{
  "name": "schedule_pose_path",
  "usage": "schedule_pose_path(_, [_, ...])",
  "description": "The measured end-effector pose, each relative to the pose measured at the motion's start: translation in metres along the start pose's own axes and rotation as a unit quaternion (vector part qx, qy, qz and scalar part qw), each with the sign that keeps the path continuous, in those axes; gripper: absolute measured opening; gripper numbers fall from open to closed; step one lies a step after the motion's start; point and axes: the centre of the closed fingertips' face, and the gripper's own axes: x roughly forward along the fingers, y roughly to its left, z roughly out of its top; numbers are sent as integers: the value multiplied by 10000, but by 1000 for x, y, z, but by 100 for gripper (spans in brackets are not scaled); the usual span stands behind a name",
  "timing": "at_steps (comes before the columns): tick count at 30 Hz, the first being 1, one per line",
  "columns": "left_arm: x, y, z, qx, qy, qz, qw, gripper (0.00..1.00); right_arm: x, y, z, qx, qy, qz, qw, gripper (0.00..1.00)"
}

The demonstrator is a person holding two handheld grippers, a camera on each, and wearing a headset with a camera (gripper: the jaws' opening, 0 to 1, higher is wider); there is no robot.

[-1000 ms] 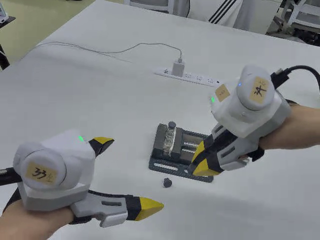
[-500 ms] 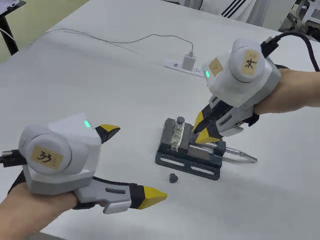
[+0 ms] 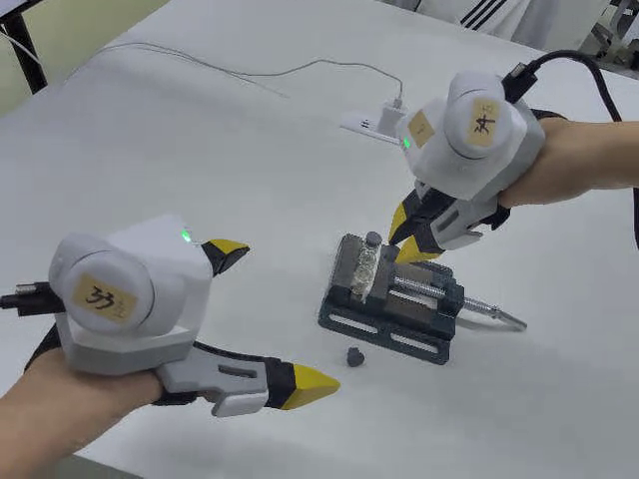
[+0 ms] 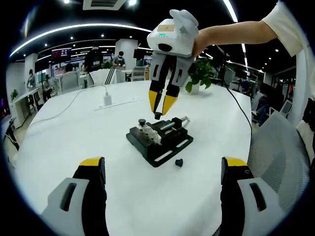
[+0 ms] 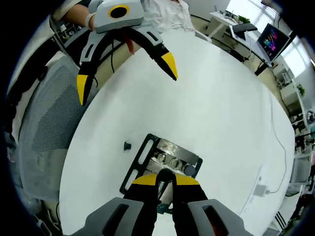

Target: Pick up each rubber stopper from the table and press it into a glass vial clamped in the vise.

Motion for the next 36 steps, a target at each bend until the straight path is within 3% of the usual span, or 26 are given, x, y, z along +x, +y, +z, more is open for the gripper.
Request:
schedule_pose_path(6, [1,1,-1,-17,1,-9,10000,97,7,-10,-2,-57,115,-5,9999,5])
schedule_pose_path(10, [0,3,-3,-25,-1,-14,10000,97,17,-11,-4,-45,150,13,9999,5])
schedule_pose_path(36, [1,4,-13,-136,63,-29,9999,95,27,-14,-6,164,250,60,9995,5])
